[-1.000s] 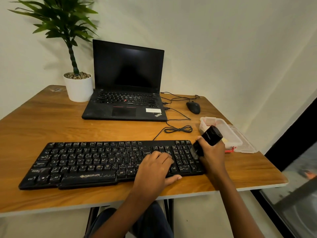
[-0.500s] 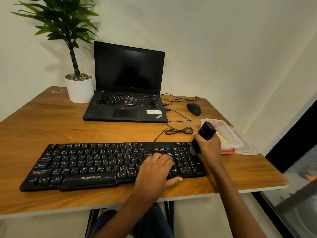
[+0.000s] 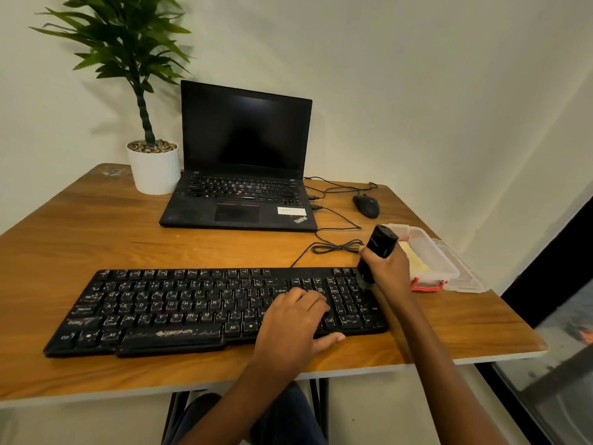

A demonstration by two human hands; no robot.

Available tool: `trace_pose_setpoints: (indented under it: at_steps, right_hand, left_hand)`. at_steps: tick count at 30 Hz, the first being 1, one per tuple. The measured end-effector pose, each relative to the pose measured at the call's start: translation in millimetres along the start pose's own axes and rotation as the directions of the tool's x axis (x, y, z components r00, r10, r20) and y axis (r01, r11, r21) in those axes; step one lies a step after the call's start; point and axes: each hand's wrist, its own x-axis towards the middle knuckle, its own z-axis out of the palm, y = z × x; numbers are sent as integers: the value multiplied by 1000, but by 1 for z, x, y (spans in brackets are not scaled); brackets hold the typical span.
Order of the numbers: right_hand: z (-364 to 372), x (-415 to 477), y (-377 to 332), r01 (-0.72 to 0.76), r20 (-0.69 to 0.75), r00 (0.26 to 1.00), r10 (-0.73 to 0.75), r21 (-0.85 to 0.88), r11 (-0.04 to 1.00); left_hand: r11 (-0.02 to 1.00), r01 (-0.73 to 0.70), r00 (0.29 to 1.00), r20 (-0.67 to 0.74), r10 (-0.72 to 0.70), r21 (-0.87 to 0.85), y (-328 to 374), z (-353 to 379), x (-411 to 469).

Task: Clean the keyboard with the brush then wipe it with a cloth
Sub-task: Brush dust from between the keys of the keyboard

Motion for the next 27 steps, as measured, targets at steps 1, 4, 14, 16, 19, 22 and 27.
trace_pose_setpoints:
  at_steps: [1,4,14,16,19,22,27]
  right_hand:
    - [2,1,1,4,-21,1000,-4,28,1000]
    - [-2,-9,6,-41,-44,998,48,144,989]
    - [-24,-13,2,-117,59,992,114,47,992]
    - [-10,-2,0,-78,41,996,78,-1,997]
    - [7,9,-3,-5,12,1000,5,4,1000]
    - [11,11,-1,-12,-33,999,13,47,999]
    - [-8,-8,8,-68,-55,996,76,130,989]
  left_hand:
    - [1000,0,1000,-1,0,-5,0,0,0]
    - [1000,0,1000,-3,0,-14,0,-1,-1]
    - [1000,6,1000,-17,-7,-15,1,-1,-1]
    - [1000,4,1000,-16,-4,-21,0,-1,-1]
    - [1000,0,1000,-19,-1,-24,0,0,-1]
    - [999,-6,1000,-19,6,-32,0,-1,-1]
    - [999,2,1000,-21,-3,-40,1,-1,-1]
